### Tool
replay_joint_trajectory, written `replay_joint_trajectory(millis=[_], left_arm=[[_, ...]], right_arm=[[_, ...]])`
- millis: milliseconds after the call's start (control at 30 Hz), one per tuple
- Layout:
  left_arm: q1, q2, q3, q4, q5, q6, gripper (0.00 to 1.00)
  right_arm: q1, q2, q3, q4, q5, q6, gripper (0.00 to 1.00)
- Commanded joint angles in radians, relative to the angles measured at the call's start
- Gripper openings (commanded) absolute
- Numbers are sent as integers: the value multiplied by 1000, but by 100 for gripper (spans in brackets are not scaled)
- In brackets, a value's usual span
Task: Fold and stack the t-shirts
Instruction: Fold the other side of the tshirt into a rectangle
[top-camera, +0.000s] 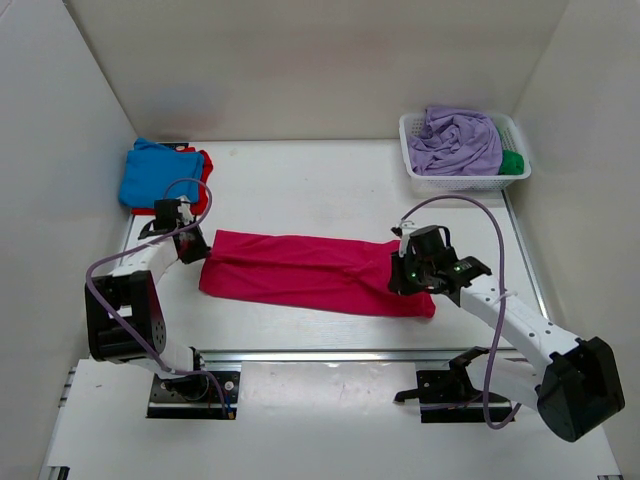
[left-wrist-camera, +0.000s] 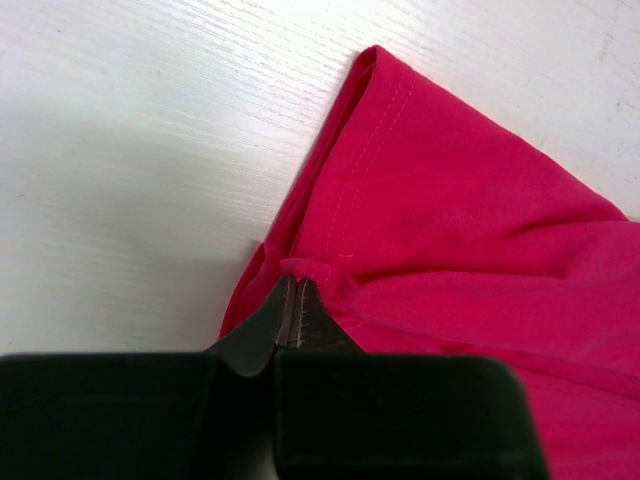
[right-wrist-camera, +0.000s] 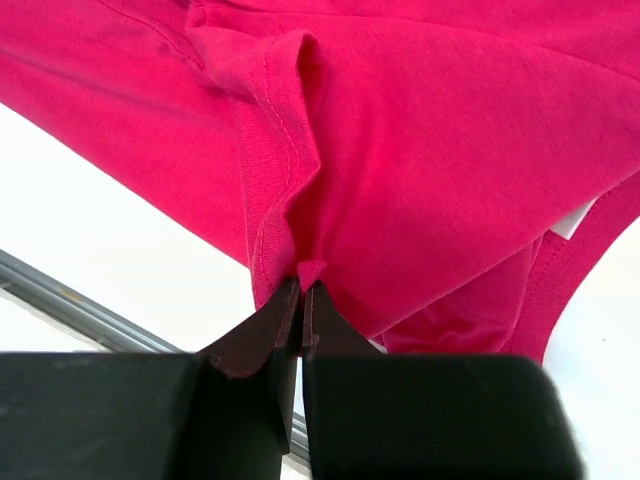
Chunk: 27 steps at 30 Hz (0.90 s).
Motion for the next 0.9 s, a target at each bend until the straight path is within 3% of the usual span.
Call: replay_joint_trajectory(millis=[0, 400, 467, 533, 567, 600, 700, 767, 867], left_arm=[[9, -62, 3, -4, -28, 11, 0], [12, -14, 11, -36, -16, 3, 0], [12, -26, 3, -15, -7, -3, 15], [15, -51, 3, 4, 11, -6, 43], [13, -54, 8, 16, 30, -3, 48], [13, -62, 24, 19, 36, 2, 54], [-1, -89, 78, 27, 64, 29, 64], [-16, -98, 115, 25, 77, 52, 65], [-47, -85, 146, 7, 116, 83, 58]], right_arm=[[6, -24, -17, 25, -4, 15, 0], [23, -35, -88, -7, -40, 9, 0], [26, -20, -89, -18, -52, 13, 0], [27, 12, -91, -24, -38, -4, 0], [30, 14, -80, -26, -28, -5, 1], [29, 17, -70, -32, -15, -7, 4], [1, 23, -25, -34, -9, -22, 31], [-10, 28, 32, -56, -8, -31, 47], [-23, 46, 85, -83, 31, -44, 61]])
